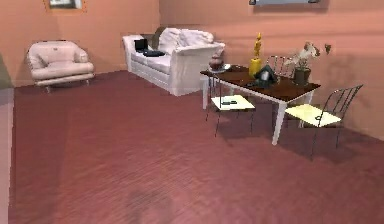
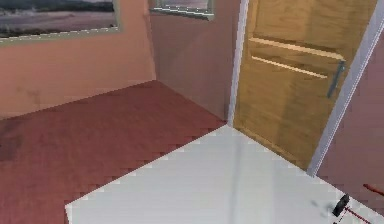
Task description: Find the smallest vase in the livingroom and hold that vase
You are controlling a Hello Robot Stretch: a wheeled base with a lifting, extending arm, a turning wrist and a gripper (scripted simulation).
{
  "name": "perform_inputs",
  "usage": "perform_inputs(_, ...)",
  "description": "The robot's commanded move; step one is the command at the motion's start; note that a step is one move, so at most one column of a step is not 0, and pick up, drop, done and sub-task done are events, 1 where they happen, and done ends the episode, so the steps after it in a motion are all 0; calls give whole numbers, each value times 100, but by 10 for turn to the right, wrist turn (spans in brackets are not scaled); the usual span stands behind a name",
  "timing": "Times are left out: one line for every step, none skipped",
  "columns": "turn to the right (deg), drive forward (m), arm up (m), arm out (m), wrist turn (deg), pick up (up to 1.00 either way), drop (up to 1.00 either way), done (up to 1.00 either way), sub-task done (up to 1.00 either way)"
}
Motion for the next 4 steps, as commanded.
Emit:
perform_inputs(-30, 0, 0, 0, 0, 0, 0, 0, 0)
perform_inputs(0, 100, 0, 0, 0, 0, 0, 0, 0)
perform_inputs(0, 100, 0, 0, 0, 0, 0, 0, 0)
perform_inputs(-450, 0, 0, 0, 0, 0, 0, 0, 0)
